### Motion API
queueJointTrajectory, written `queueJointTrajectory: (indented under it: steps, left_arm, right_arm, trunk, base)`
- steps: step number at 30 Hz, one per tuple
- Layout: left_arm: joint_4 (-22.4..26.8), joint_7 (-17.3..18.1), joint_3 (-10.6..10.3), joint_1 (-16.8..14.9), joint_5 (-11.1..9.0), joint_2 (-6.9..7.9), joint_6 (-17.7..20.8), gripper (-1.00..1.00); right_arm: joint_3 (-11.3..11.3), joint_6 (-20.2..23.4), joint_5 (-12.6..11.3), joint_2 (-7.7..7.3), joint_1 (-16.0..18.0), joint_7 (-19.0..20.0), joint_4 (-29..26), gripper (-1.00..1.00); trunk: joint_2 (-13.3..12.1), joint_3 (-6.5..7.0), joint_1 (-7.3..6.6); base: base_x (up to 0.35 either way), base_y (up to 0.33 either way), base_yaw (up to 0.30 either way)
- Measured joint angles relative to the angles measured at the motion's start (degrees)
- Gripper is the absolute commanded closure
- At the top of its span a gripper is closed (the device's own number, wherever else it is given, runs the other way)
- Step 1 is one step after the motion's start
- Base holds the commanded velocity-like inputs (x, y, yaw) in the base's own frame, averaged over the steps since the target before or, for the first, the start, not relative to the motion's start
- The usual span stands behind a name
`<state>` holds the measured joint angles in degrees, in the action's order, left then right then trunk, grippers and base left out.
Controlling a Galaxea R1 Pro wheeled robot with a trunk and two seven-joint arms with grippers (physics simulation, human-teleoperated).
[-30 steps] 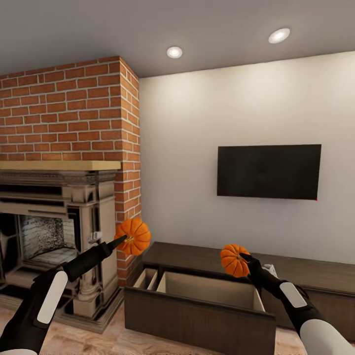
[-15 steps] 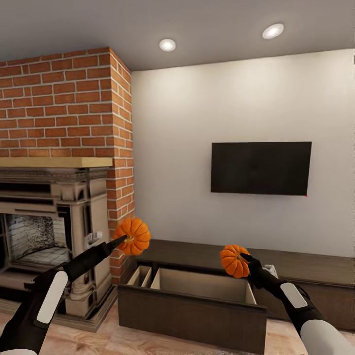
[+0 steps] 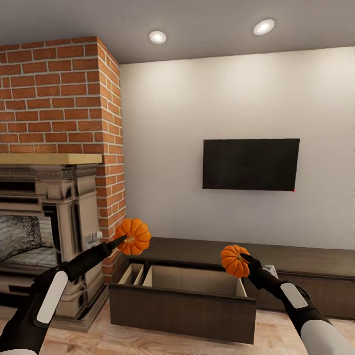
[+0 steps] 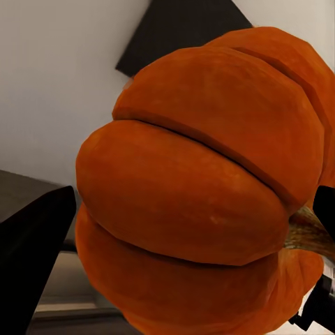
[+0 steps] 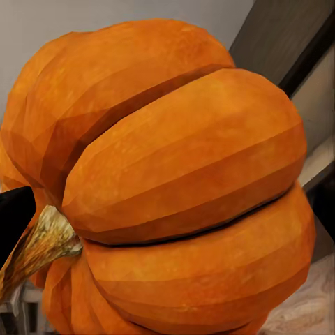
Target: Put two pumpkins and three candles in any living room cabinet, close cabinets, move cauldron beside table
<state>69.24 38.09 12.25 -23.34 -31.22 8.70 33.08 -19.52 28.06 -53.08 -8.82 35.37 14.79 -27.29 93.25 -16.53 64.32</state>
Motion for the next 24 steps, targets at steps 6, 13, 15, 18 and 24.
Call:
queueJointTrajectory:
  steps: [6,13,15,18,24]
  left_arm:
    - [-0.03,0.00,0.00,-0.01,0.00,0.00,-0.05,1.00]
    - [0.02,0.01,0.00,0.00,-0.02,0.00,-0.01,1.00]
    - [0.01,0.01,0.00,-0.03,0.06,0.00,-0.05,1.00]
    - [-0.03,-0.01,-0.05,-0.01,0.11,-0.05,-0.05,1.00]
    - [-0.05,-0.04,-0.08,-0.04,0.11,-0.04,-0.11,1.00]
  right_arm:
    - [0.01,0.00,-0.01,0.05,-0.01,0.00,-0.01,1.00]
    - [0.01,0.00,0.00,0.06,0.00,0.00,0.02,1.00]
    - [0.01,0.00,0.01,0.03,-0.01,0.00,0.03,1.00]
    - [0.00,0.00,0.00,0.01,-0.01,0.00,0.04,1.00]
    - [0.00,0.00,0.00,0.03,-0.01,0.00,-0.01,1.00]
  trunk:
    - [0.00,-0.53,0.00]
    - [0.00,-1.16,0.00]
    - [0.00,-1.33,0.00]
    - [0.00,-1.60,0.00]
    - [0.00,-2.13,0.00]
  base:
    - [0.000,0.000,-0.129]
    - [0.000,0.000,-0.129]
    - [0.000,0.000,-0.128]
    - [0.000,0.000,-0.128]
    - [0.000,0.000,-0.128]
